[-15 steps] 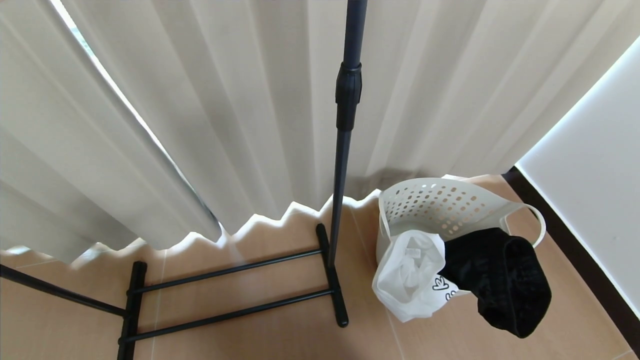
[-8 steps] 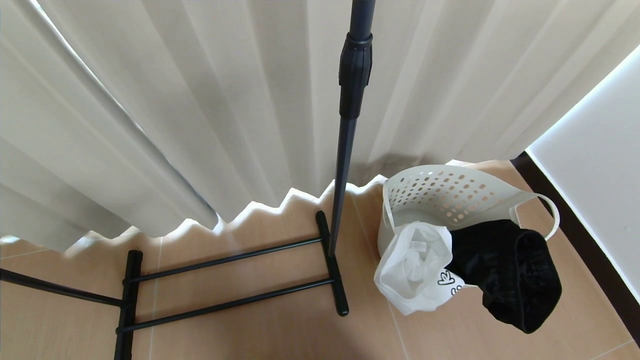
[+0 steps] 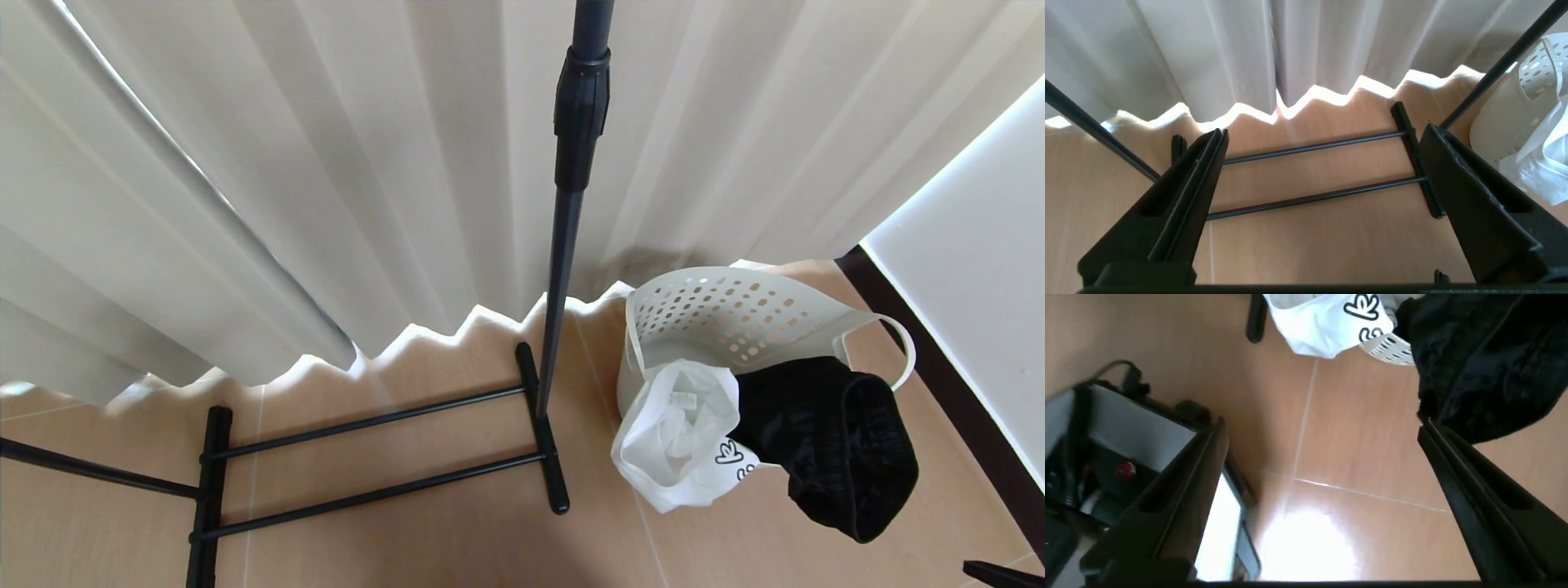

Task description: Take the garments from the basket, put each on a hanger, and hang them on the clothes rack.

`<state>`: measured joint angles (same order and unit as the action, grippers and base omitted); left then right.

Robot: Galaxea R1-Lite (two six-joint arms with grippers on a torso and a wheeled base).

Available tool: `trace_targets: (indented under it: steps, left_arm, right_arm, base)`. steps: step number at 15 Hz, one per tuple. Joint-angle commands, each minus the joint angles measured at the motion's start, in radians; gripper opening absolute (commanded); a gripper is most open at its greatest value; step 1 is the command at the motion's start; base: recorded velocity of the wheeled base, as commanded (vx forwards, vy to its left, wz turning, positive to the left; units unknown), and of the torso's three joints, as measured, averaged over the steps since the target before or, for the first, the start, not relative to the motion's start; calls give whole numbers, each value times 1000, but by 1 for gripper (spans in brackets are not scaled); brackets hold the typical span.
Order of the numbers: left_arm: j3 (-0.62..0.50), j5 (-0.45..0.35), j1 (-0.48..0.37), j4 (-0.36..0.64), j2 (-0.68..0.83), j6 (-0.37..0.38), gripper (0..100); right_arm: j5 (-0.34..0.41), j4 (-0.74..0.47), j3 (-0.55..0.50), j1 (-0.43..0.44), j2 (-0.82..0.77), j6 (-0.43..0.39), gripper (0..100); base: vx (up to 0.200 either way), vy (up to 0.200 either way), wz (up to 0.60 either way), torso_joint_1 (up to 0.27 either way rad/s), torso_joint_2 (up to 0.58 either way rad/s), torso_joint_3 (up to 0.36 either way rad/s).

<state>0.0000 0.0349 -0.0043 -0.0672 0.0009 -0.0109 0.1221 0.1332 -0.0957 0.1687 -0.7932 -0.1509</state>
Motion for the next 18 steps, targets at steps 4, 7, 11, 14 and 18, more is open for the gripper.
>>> trace_targets:
  steps: [4,7,11,14,18]
  left_arm:
    - [0,0,0,-2,1,0,100]
    - [0,0,0,-2,1,0,100]
    - [0,0,0,-2,1,0,100]
    - [0,0,0,-2,1,0,100]
    - [0,0,0,-2,1,0,100]
  right_arm:
    - [-297,131,-576,201,-933,-345,100]
    - [-475,131,-817,235,-1158,-472,100]
    - [-633,129,-1003,232,-1310,-519,100]
    - [-676,135,-1082,201,-1356,-515,100]
    - [-685,137,-1096,149,-1382,-515,100]
  base:
    - [0,0,0,0,0,0]
    - [0,0,0,0,0,0]
    - [0,0,0,0,0,0]
    - [0,0,0,0,0,0]
    - [0,0,0,0,0,0]
